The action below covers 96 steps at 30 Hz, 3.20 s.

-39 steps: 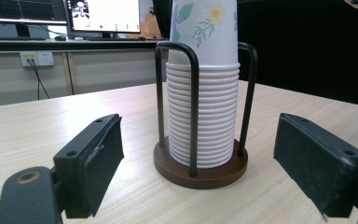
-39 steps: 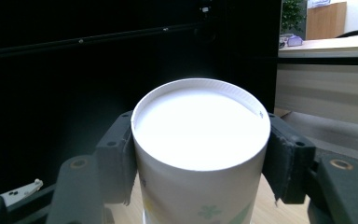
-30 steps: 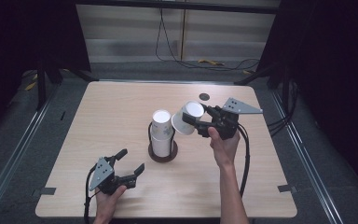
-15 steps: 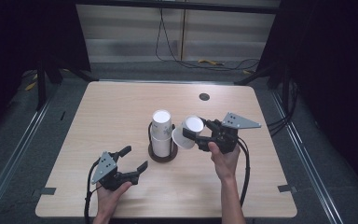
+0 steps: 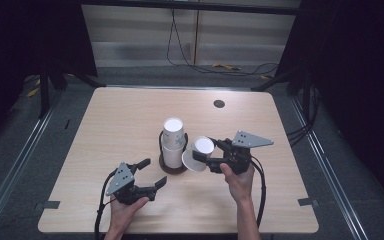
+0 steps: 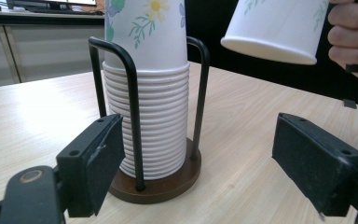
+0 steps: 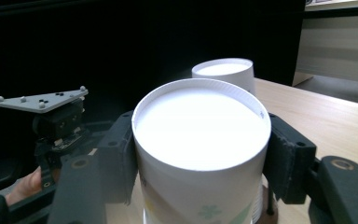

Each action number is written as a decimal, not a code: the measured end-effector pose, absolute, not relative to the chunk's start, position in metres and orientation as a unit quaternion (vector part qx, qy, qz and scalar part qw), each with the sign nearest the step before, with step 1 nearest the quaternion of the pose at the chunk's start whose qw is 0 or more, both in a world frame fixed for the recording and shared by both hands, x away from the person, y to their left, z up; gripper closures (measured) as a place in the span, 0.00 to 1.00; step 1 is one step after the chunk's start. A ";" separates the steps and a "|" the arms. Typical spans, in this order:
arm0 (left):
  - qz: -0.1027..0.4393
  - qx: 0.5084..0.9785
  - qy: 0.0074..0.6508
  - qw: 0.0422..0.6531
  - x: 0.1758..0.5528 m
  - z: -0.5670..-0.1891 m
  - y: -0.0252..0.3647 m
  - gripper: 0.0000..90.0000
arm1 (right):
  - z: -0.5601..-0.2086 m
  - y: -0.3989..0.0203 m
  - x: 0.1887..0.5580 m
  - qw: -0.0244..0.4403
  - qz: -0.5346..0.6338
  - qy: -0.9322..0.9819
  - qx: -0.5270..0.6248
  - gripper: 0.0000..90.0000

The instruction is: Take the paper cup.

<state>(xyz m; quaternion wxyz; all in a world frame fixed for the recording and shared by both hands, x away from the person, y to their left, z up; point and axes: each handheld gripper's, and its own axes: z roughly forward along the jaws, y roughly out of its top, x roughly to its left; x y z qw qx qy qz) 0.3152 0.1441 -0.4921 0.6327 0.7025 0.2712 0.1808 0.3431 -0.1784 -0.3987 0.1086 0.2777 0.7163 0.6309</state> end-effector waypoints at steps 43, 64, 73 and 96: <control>0.147 0.731 0.178 0.642 0.310 -0.497 0.117 0.24 | -0.451 -0.125 0.337 0.026 0.634 0.736 0.237 0.40; 0.140 0.730 0.179 0.644 0.312 -0.498 0.116 0.30 | -0.452 -0.120 0.337 0.012 0.640 0.732 0.233 0.37; 0.137 0.730 0.182 0.644 0.313 -0.498 0.118 0.31 | -0.451 -0.121 0.338 0.018 0.641 0.730 0.238 0.28; 0.126 0.753 0.180 0.620 0.316 -0.495 0.131 0.32 | -0.450 -0.128 0.335 0.031 0.644 0.725 0.243 0.16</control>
